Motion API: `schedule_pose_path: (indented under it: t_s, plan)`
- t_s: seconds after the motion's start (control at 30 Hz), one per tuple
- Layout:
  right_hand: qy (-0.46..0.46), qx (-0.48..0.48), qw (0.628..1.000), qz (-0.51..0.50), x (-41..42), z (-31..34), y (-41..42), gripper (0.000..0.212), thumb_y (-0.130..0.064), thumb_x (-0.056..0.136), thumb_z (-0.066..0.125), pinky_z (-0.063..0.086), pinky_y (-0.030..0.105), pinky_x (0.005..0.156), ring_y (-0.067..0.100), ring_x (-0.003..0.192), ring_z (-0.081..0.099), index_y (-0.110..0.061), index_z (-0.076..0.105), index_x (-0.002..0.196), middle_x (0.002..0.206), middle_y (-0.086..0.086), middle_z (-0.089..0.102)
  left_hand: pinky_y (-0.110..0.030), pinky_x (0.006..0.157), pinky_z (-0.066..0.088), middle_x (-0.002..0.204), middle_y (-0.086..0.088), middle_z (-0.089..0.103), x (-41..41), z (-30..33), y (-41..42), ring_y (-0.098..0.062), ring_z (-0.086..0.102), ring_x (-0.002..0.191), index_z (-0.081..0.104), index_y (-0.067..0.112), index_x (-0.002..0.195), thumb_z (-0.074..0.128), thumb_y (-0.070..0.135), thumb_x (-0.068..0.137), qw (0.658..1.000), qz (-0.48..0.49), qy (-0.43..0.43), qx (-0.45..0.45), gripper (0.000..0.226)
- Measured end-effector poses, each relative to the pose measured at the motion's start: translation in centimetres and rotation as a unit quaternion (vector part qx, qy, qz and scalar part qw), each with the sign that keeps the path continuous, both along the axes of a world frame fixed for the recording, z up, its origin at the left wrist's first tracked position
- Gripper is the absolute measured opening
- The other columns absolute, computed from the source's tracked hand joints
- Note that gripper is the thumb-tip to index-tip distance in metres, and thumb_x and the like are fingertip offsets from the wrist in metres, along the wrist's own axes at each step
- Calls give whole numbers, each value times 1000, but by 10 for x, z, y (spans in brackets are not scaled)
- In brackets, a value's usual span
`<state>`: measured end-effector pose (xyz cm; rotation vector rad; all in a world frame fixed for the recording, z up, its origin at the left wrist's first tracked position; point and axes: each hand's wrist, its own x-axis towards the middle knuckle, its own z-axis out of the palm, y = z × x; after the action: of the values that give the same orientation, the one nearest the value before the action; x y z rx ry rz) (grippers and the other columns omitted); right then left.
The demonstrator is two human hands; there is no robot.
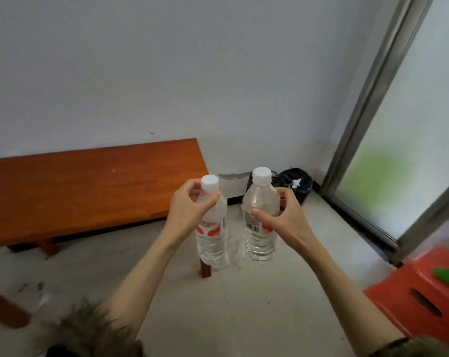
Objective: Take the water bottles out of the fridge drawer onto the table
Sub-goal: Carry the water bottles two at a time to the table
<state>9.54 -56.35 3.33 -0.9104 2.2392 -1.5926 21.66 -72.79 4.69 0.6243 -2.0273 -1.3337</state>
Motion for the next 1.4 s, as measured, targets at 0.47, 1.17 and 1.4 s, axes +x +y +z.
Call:
schedule_pose_path:
  t_s: [0.47,1.17,1.4]
  plan:
    - [1,39,991,131,-62,-28,-352,59,-33,69,78,44,23,82,10,99,54,-27,38,112,107,-7,51,-25,81,46,112,3,57,-12,-27,-315,-13,54,101,55,15,115,71,23,78,981,186,-42,28,41]
    - [7,164,972,167,-136,-110,-841,73,-43,63,79,45,28,87,13,104,52,-21,46,124,120,-3,51,-24,76,42,115,-4,61,-75,-89,-800,-12,53,94,55,8,115,75,26,73,963,225,-145,24,50]
    - [-37,154,975,153,-149,-132,-951,74,-27,69,79,39,25,88,9,107,45,-16,41,131,132,2,47,-20,72,39,104,8,55,-108,-117,-906,-9,51,92,55,13,112,75,31,73,960,239,-140,32,47]
